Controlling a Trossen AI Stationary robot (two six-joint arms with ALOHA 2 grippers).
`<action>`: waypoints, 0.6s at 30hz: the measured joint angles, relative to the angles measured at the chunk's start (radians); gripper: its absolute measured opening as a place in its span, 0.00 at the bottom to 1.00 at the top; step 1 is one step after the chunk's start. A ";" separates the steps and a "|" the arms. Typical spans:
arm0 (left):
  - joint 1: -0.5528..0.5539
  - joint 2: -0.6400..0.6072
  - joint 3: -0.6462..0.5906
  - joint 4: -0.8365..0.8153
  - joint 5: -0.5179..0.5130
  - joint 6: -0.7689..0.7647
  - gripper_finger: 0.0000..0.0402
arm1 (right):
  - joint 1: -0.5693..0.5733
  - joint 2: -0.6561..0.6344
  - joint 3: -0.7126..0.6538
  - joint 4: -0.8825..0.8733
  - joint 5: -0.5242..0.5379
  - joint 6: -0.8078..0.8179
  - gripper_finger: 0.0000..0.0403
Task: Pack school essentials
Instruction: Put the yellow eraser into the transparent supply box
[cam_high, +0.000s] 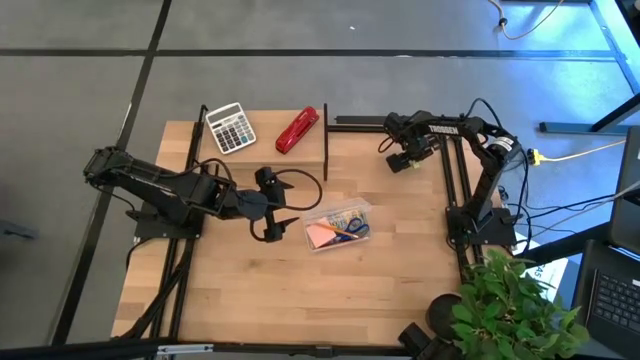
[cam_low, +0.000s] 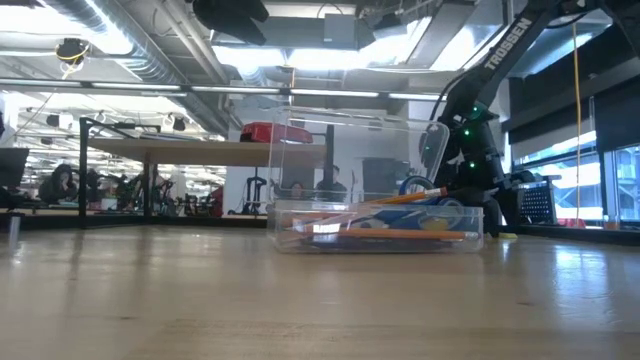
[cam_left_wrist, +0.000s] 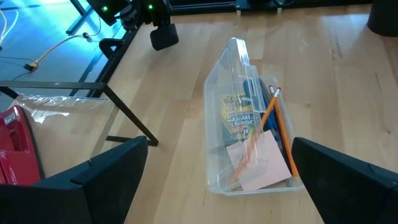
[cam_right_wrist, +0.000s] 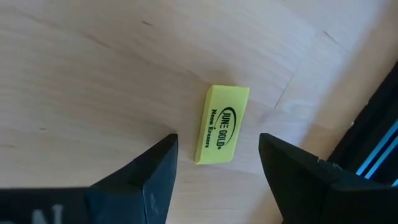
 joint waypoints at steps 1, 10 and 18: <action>0.000 0.000 0.000 0.000 0.000 0.000 0.98 | 0.000 0.000 0.000 0.000 0.000 -0.014 0.57; 0.000 0.000 0.000 0.000 0.000 0.000 0.98 | -0.001 0.001 -0.001 0.000 0.002 -0.091 0.57; 0.000 0.000 0.000 0.000 0.000 0.000 0.98 | -0.003 0.006 0.011 -0.051 -0.020 -0.129 0.57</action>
